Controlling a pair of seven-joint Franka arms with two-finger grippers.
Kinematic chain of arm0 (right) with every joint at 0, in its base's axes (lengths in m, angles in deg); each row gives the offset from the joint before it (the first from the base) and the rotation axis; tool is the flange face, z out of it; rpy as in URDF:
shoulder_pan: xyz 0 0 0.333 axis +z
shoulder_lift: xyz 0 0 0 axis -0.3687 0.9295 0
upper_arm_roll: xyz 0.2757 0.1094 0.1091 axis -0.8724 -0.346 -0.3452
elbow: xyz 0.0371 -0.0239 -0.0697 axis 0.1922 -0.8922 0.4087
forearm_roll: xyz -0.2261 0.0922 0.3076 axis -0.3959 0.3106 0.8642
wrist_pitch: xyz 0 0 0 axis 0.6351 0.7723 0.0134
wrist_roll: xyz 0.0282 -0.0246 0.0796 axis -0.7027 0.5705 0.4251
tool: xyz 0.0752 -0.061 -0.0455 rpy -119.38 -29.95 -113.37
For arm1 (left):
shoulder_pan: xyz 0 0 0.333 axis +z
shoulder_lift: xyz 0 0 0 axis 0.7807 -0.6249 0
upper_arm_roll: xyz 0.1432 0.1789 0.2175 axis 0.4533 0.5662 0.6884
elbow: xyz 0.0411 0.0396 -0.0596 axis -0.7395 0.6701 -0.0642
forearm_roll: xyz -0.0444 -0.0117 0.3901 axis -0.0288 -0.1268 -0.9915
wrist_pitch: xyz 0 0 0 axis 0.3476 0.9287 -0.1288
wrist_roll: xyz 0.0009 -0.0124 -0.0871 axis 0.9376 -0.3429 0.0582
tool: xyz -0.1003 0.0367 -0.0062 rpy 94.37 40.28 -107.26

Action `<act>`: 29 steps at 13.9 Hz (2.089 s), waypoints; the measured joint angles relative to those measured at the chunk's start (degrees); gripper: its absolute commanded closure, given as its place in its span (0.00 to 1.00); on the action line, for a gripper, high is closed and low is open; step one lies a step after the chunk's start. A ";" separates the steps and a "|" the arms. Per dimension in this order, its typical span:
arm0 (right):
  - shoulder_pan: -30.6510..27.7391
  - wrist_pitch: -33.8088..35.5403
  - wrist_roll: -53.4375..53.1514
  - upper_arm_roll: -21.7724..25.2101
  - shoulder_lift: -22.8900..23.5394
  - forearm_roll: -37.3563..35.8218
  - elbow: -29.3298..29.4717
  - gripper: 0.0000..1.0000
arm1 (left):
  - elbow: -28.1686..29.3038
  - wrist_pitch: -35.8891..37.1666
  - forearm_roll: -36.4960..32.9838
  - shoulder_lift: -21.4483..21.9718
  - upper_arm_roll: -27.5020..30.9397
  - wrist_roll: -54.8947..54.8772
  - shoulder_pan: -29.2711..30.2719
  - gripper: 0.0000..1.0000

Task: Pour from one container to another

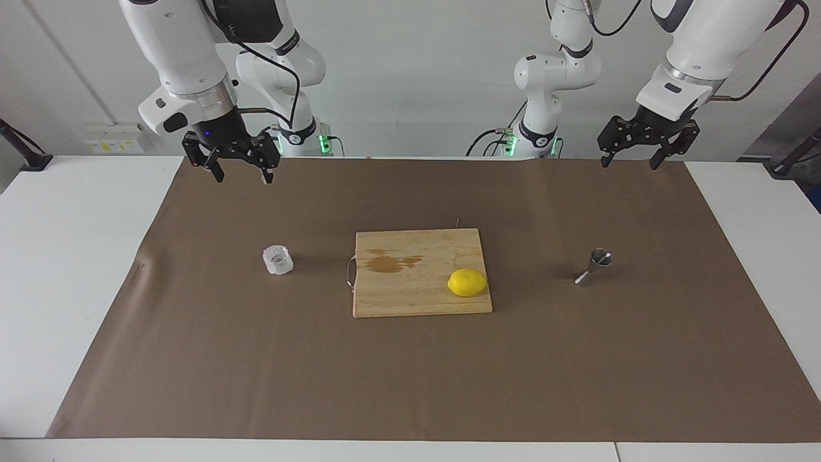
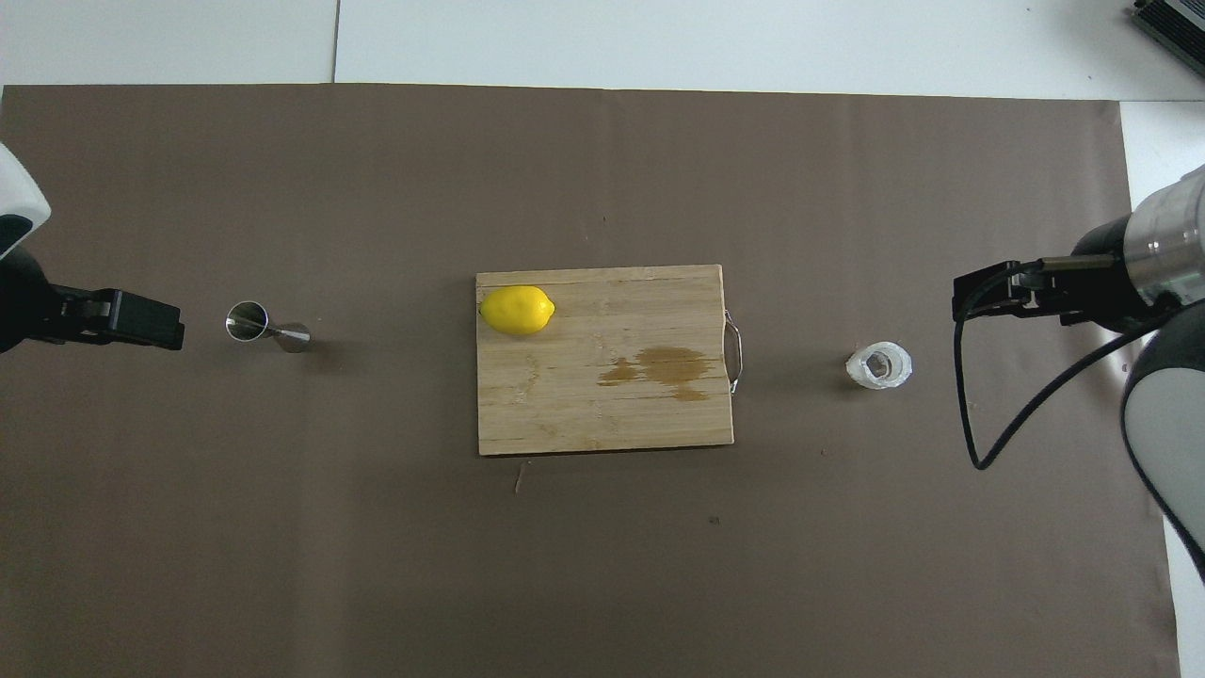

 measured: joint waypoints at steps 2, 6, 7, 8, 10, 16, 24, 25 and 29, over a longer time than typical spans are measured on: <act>0.00 0.00 0.00 0.00 0.00 0.00 0.00 0.00 | 0.05 -0.02 0.00 0.00 -0.01 0.00 0.00 0.00; 0.00 0.00 0.00 0.00 0.00 0.00 0.00 0.00 | 0.16 -0.02 0.00 0.00 -0.09 0.00 -0.03 0.00; 0.00 0.00 0.00 0.00 0.00 0.00 0.00 0.00 | 0.16 -0.02 0.02 0.00 -0.13 0.00 -0.09 0.00; 0.00 0.00 0.00 0.00 0.00 0.00 0.00 0.00 | 0.22 -0.08 0.03 0.01 -0.17 0.00 -0.40 0.00; 0.00 0.00 0.00 0.00 0.00 0.00 0.00 0.00 | 0.89 -0.28 0.03 0.09 -0.35 0.12 -1.10 0.00; 0.00 0.00 0.00 0.00 0.00 0.00 0.00 0.00 | 3.17 -2.17 4.12 0.43 1.01 1.56 1.14 0.00; 0.00 0.00 0.00 0.00 0.00 0.00 -0.01 0.00 | 11.71 -11.86 15.69 -7.14 1.53 21.26 10.54 0.00; 0.00 0.00 0.00 0.00 0.00 0.00 -0.01 0.00 | 14.02 -14.66 18.29 -7.63 1.58 26.92 11.67 0.00; 0.00 0.00 0.00 0.00 0.00 0.00 -0.01 0.00 | 23.49 -26.73 31.70 -6.34 1.63 47.94 14.38 0.00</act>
